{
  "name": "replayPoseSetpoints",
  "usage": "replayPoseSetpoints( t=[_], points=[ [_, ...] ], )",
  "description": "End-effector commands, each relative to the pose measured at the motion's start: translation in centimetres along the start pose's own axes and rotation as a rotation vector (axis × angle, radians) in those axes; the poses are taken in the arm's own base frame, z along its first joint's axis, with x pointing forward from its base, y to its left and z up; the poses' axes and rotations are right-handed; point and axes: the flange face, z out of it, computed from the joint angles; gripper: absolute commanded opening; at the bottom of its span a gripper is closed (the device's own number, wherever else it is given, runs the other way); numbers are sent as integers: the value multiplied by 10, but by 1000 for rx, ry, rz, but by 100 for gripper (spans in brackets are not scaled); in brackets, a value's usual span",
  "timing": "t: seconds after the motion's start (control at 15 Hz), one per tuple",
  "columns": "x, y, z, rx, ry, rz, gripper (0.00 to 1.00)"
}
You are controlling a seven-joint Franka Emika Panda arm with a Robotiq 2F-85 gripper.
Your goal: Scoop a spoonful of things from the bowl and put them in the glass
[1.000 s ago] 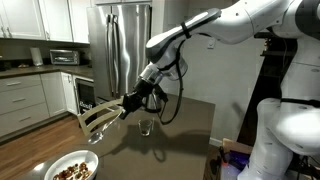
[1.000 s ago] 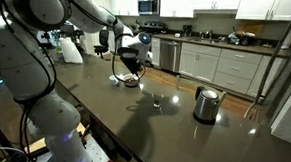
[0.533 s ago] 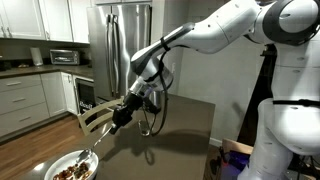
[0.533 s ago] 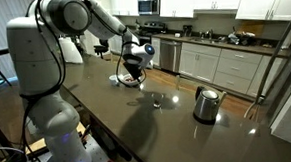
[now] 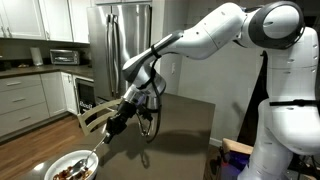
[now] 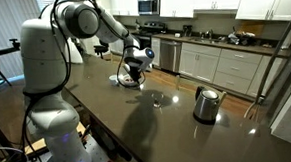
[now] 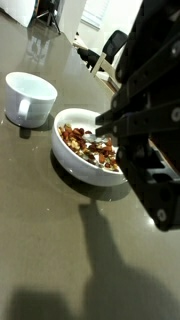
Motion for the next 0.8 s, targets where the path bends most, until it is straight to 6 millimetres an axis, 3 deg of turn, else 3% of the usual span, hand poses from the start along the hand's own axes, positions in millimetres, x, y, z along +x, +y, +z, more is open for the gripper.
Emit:
replayPoseSetpoints(
  t=[0.0,0.27,0.6,0.73],
  points=[
    [6,8,15,14,-30,-2,4],
    [2,22,28,8,-55,28,4],
    [4,29,23,-11,-48,41,4],
    [4,31,20,-20,-46,43,14]
  ],
)
